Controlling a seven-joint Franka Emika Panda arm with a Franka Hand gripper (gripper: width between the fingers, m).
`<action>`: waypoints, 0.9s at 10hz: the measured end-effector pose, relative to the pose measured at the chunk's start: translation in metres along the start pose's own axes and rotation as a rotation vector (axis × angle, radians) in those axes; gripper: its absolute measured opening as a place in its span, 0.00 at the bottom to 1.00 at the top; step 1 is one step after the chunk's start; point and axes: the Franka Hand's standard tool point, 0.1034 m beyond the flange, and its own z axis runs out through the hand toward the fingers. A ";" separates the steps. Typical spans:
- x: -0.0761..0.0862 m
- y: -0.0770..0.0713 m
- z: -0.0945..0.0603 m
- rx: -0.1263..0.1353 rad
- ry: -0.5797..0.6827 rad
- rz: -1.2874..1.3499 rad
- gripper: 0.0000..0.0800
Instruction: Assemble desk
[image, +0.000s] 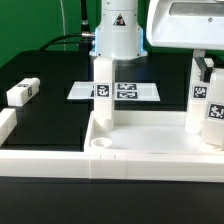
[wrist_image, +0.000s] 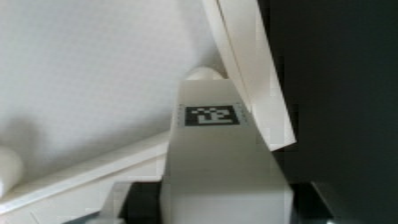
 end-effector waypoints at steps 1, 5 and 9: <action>0.000 0.001 0.000 0.010 -0.007 0.112 0.36; 0.003 0.004 0.001 0.028 -0.018 0.454 0.36; 0.003 0.005 -0.001 -0.002 -0.001 0.393 0.57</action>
Offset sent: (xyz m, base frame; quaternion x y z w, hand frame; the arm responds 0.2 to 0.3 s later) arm -0.0067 0.0019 -0.0038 0.0144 -0.0293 0.2087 0.9774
